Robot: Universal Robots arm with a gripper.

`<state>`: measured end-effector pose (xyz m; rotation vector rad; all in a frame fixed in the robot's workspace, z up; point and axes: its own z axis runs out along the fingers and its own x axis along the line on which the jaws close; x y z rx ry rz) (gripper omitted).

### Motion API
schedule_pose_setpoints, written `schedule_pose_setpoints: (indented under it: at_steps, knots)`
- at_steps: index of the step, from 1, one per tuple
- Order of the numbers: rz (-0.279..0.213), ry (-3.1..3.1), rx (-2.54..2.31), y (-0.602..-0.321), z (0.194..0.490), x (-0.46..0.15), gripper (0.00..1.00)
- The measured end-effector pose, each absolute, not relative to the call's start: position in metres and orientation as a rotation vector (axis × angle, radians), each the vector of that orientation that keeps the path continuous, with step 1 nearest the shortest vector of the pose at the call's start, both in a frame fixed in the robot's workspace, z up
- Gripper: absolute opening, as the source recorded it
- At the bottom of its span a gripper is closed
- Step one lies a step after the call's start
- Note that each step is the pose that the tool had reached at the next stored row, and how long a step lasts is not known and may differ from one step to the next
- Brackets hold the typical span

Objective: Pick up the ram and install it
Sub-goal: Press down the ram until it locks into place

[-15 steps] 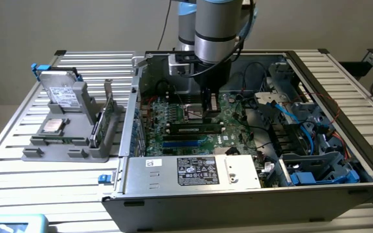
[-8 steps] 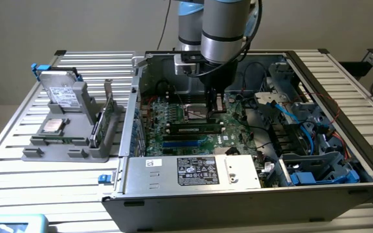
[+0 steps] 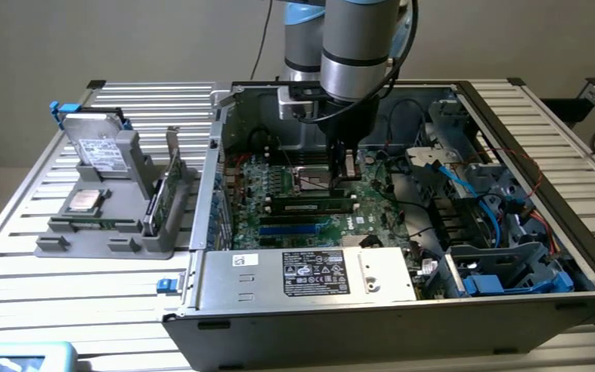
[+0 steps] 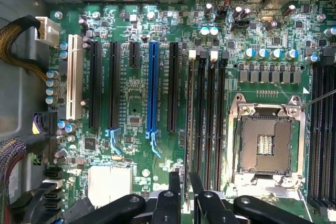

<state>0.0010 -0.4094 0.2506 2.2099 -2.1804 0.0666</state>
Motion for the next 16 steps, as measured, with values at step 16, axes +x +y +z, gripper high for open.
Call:
schedule_pose_setpoints:
  at_steps: [16]
  knots:
    - [0.066,-2.187,2.203,-0.4095,0.2490,0.0054,0.11]
